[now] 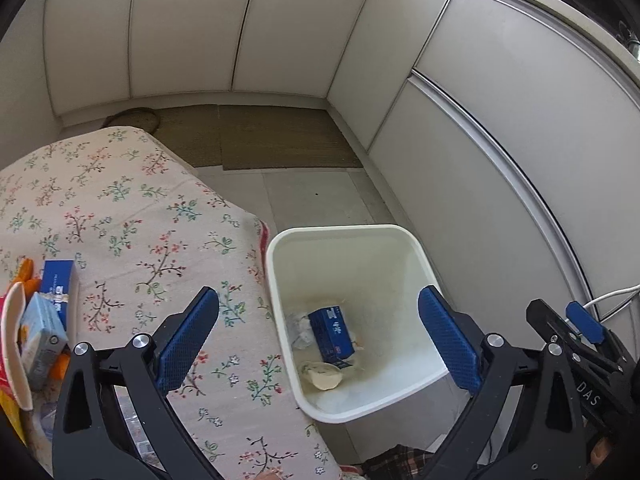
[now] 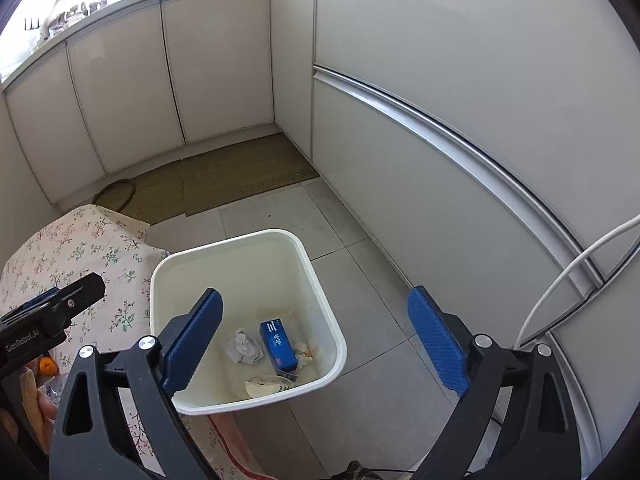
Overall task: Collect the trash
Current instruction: 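Drop the peel bag and paper cup into the white bin, opening both grippers, then move both grippers back over the table toward the yellow snack packet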
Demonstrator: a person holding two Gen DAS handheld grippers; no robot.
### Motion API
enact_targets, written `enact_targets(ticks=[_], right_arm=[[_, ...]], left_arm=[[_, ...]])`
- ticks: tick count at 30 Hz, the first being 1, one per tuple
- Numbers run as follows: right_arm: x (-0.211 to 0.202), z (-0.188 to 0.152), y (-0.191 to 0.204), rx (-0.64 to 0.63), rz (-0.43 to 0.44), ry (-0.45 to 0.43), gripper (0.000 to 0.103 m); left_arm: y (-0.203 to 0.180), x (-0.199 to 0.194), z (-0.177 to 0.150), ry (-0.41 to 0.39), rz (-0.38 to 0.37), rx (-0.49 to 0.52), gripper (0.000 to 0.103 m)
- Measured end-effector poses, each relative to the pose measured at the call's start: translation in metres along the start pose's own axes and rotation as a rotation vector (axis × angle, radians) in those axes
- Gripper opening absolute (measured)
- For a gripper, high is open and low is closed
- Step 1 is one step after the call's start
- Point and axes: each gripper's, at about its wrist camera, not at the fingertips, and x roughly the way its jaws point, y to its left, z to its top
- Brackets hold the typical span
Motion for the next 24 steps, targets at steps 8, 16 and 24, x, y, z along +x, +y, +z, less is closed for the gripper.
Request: enact_targets(ticks=[8,16,24], right_arm=[[-0.012,-0.006,0.033,-0.083,0.018,-0.037,0.095],[-0.025,-0.009,0.079,-0.166,0.093,-0.050,0.095],[-0.035,-0.016,0.138,-0.242,0.185,-0.052,0.095]], left_arm=[[0.032,-0.030,-0.004,-0.022,0.176,-0.023,0.096],[0.072,-0.073,-0.017,-0.051,0.285,-0.040,0.096],[0.122,-0.107,-0.037,-0.047,0.377,-0.060,0.096]])
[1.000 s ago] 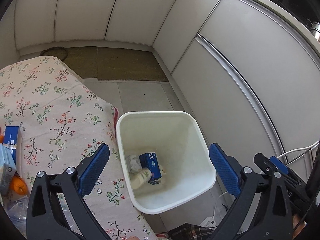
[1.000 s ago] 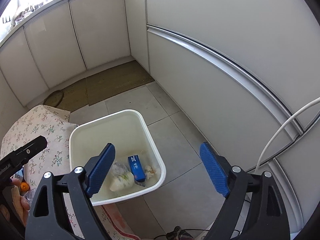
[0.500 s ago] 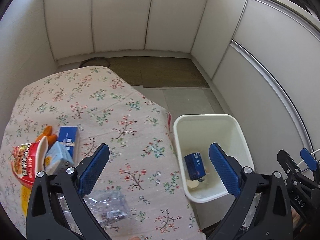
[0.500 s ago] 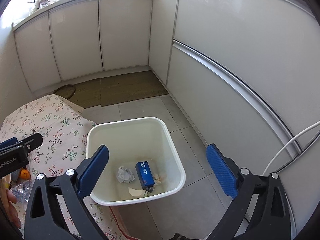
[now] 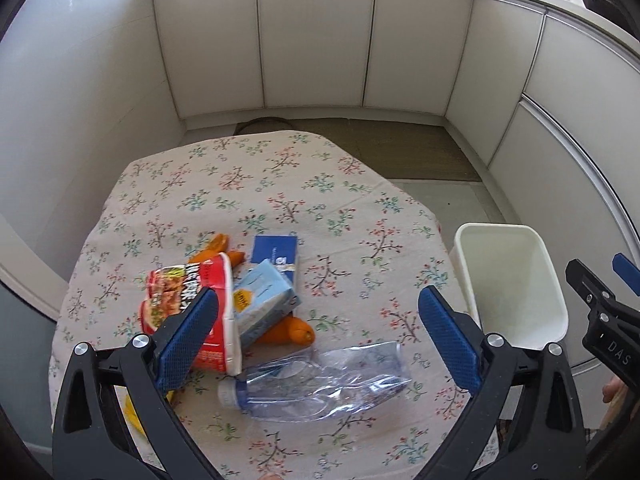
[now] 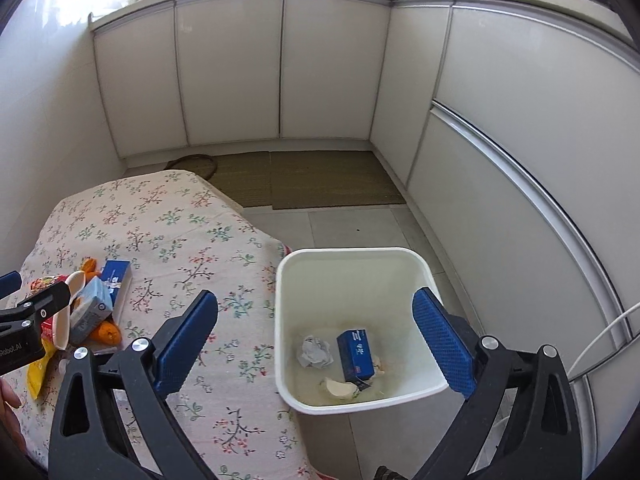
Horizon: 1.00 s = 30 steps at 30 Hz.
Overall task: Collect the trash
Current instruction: 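Move both grippers back over the table toward the yellow snack packet, then grasp the yellow snack packet with the left gripper and lift it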
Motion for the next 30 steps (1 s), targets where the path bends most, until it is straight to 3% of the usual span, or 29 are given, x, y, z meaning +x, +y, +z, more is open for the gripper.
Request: enact_targets(ticks=[9,14,19,24,30], right_arm=[[0.002,-0.004,0.080,-0.127,0.095,0.019,0.095],[0.002,-0.007,0.121,-0.181,0.143,0.025,0.095],[0.006,-0.011,0.152,-0.229,0.178,0.039,0.095],[0.013,-0.016,0.174,-0.268,0.200,0.067,0.095],[0.024,-0.020,0.193,-0.278,0.226,0.108,0.095]], left_arm=[[0.093,0.007,-0.025,0.076,0.111,-0.078,0.096],[0.149,0.023,-0.039,0.188,0.123,-0.145,0.096],[0.191,0.053,-0.061,0.360,0.079,-0.172,0.096],[0.190,0.077,-0.084,0.464,0.033,-0.082,0.096],[0.170,0.097,-0.096,0.500,0.051,0.069,0.096]])
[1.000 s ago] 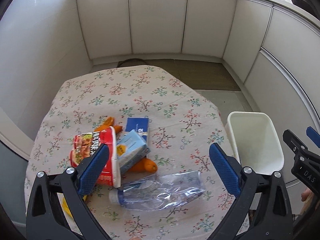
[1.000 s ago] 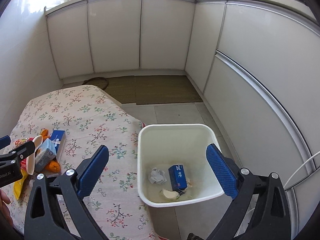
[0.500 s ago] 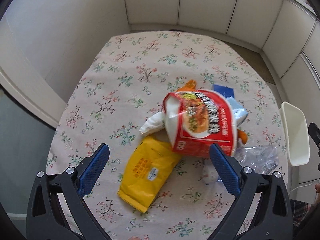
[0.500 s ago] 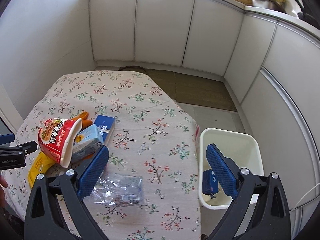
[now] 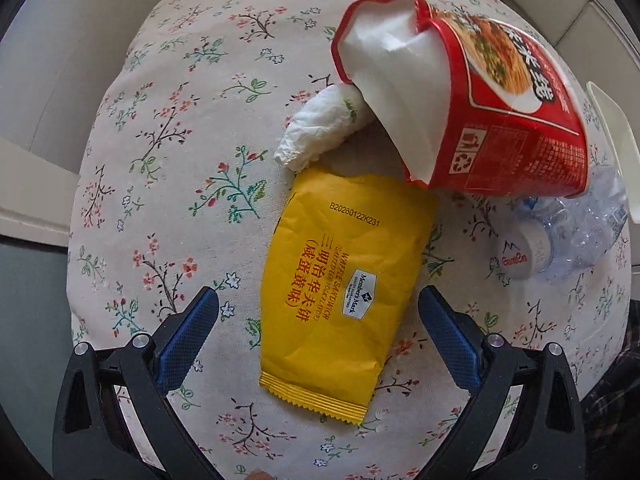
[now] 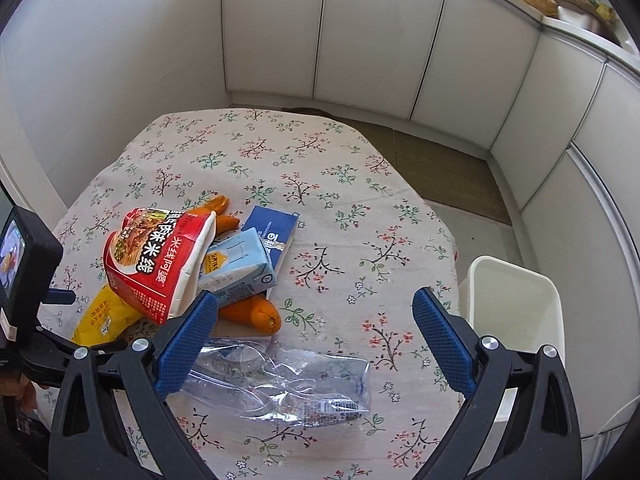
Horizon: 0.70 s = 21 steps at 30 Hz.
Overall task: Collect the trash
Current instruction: 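Grasp the yellow snack packet with the left gripper and lift it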
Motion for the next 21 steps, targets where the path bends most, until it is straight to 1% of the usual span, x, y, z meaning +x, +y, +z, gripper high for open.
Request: enact_targets(ticks=[2,3,4,5,6,9,12,13,14,16,17,18,19,21], right_arm=[[0.003,0.001,0.005,-0.004,0.009,0.008,0.095],[0.005,0.001,0.007,-0.005,0.012,0.011,0.095],[0.007,0.002,0.009,-0.007,0.015,0.014,0.095],[0.008,0.003,0.011,-0.008,0.017,0.016,0.095],[0.009,0.003,0.013,-0.009,0.020,0.017,0.095],[0.011,0.005,0.018,-0.012,0.027,0.021,0.095],[0.013,0.006,0.022,-0.017,0.031,0.023,0.095],[0.013,0.006,0.023,-0.018,0.032,0.024,0.095],[0.013,0.006,0.024,-0.019,0.034,0.024,0.095],[0.014,0.006,0.025,-0.020,0.035,0.025,0.095],[0.014,0.006,0.026,-0.019,0.037,0.026,0.095],[0.015,0.007,0.027,-0.018,0.039,0.026,0.095],[0.015,0.007,0.028,-0.018,0.042,0.027,0.095],[0.015,0.007,0.030,-0.019,0.049,0.026,0.095]], left_arm=[[0.000,0.003,0.000,0.006,-0.018,-0.001,0.095],[0.000,0.005,0.000,0.009,-0.029,-0.001,0.090],[0.000,0.006,-0.002,0.019,-0.048,0.001,0.079],[0.001,0.008,-0.003,0.029,-0.060,0.003,0.077],[0.002,0.008,-0.005,0.022,-0.062,0.006,0.075],[0.006,0.003,-0.011,0.009,-0.062,-0.001,0.063],[0.013,-0.002,-0.017,0.002,-0.075,-0.035,0.052],[0.016,-0.004,-0.019,-0.002,-0.086,-0.048,0.047],[0.018,-0.007,-0.021,-0.005,-0.092,-0.058,0.046],[0.024,-0.012,-0.025,-0.009,-0.104,-0.078,0.034],[0.030,-0.015,-0.026,-0.011,-0.108,-0.086,0.032],[0.033,-0.018,-0.029,-0.016,-0.110,-0.097,0.026],[0.034,-0.023,-0.033,-0.020,-0.110,-0.104,0.024],[0.039,-0.031,-0.039,-0.035,-0.111,-0.118,0.024]])
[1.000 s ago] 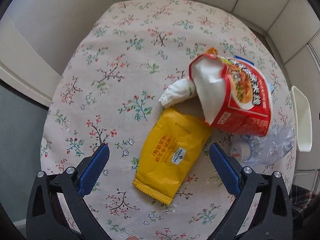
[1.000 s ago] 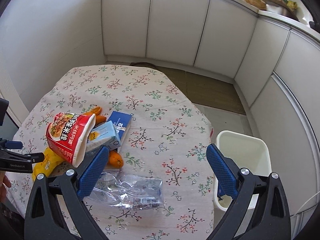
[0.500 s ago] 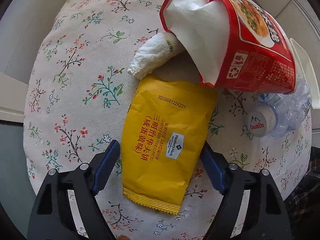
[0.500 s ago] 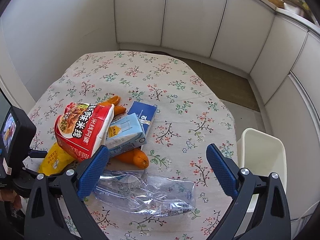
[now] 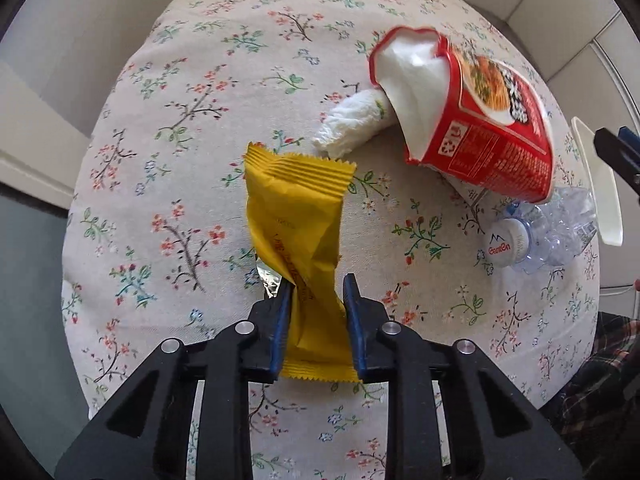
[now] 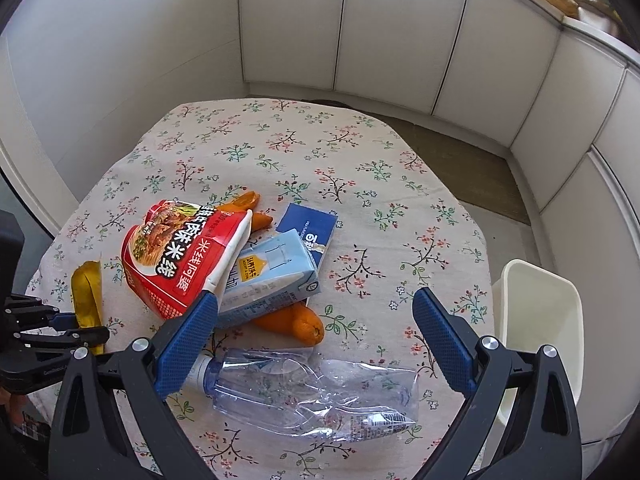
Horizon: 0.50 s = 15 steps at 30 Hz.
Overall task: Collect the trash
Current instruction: 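Grasp the yellow snack packet with the left gripper and lift it, then grasp the red noodle bag with the right gripper while the left gripper holds the yellow packet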
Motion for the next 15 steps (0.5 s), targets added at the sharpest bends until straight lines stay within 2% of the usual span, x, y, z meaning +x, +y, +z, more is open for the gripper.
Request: enact_targets(ticks=[4,10,12,15], right_arm=[[0.001,0.001,0.004,-0.001,0.037,0.003,0.095],[0.010,0.006,0.002,0.093,0.238,0.041,0.095],[0.016,0.009,0.004,0.121,0.280,0.051,0.095],[0.025,0.014,0.006,0.170,0.353,0.060,0.095]], left_arm=[[0.008,-0.022,-0.004,-0.051,-0.016,-0.026,0.023],[0.012,-0.061,0.000,-0.165,-0.058,-0.067,0.023],[0.011,-0.072,0.000,-0.190,-0.070,-0.070,0.023],[0.004,-0.073,0.015,-0.204,-0.083,-0.068,0.023]])
